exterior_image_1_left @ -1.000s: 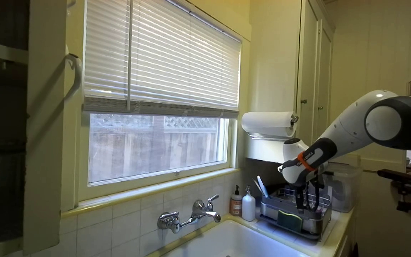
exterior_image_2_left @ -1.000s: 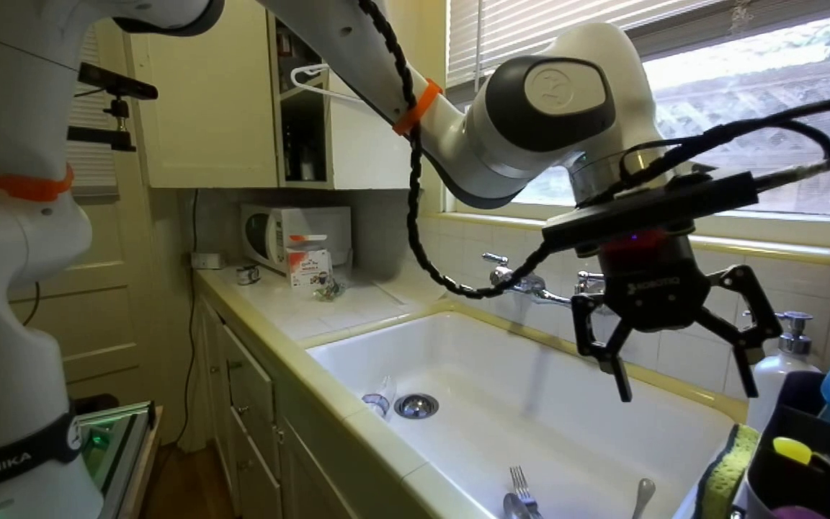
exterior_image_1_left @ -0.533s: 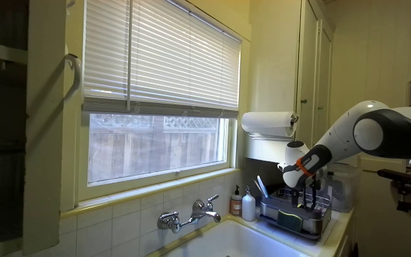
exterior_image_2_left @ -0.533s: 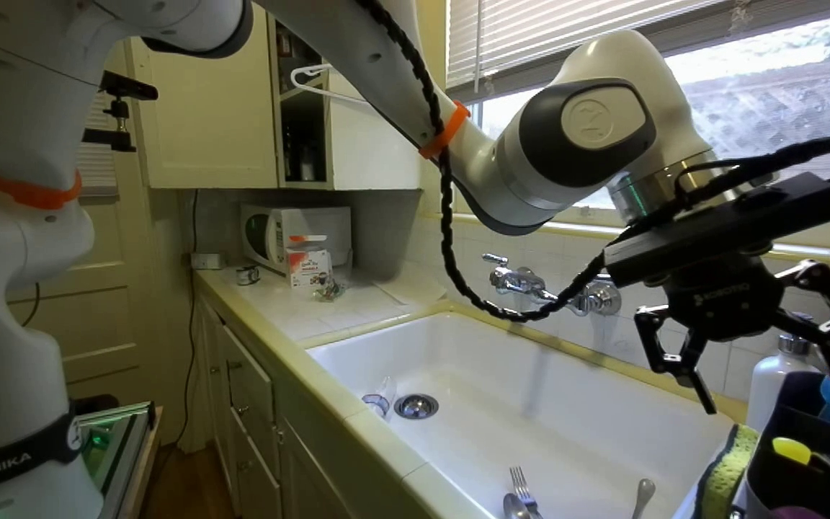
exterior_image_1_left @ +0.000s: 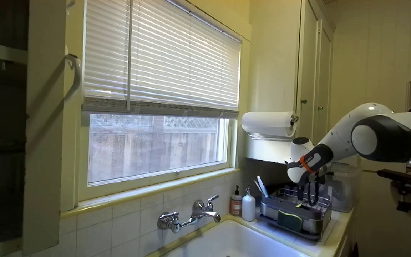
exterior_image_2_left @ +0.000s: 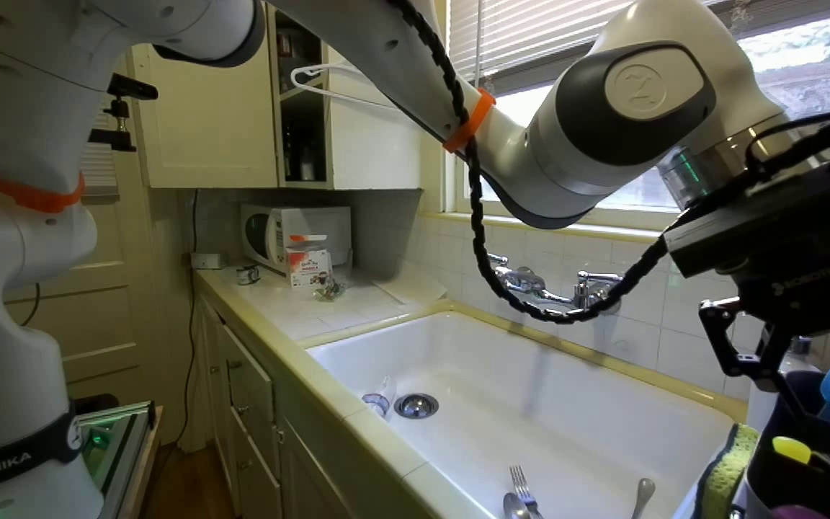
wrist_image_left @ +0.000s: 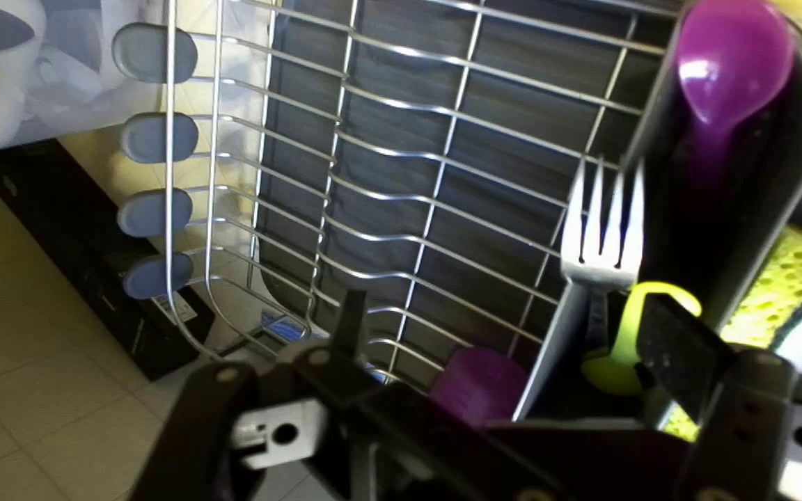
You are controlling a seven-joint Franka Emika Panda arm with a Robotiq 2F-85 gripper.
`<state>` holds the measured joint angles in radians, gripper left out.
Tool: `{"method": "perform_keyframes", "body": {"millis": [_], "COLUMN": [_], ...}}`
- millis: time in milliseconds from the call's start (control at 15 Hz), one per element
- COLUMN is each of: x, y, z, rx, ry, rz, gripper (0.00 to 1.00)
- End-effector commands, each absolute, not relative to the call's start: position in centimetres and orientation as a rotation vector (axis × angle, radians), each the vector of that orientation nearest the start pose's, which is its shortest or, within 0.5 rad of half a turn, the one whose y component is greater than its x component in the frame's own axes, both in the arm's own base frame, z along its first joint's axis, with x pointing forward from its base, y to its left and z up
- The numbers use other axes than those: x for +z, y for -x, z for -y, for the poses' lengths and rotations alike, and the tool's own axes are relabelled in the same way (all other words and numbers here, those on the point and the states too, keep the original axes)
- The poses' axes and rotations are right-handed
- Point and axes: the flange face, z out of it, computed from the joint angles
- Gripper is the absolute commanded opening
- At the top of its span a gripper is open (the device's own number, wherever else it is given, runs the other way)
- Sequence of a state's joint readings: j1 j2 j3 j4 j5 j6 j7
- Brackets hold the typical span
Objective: Remove the silver fork from the dish rack and put it in the sink.
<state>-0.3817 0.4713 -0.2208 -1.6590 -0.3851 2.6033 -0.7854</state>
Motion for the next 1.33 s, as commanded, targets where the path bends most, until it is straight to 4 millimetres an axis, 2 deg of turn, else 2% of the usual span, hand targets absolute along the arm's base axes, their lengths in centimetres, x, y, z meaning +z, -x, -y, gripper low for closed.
{"method": "perform_keyframes", "body": {"millis": [0,200,667,800,867,1000,1267], "x": [38.2,36.7,35.7,35.4,35.3,35.2,36.1], "y": [-59.8,-59.5,-60.1,-60.3,-60.3,-60.4,-60.0], "z": [39.7,40.3,38.9,38.9,38.9,38.9,38.2], "rx": [0.115,0.077,0.046,0.032,0.029,0.03,0.042], "ry": [-2.467,-2.478,-2.471,-2.469,-2.469,-2.471,-2.488], "rz": [-0.677,-0.687,-0.769,-0.765,-0.763,-0.753,-0.708], "gripper": [1.0,0.96,0.96,0.71,0.68,0.5,0.23]}}
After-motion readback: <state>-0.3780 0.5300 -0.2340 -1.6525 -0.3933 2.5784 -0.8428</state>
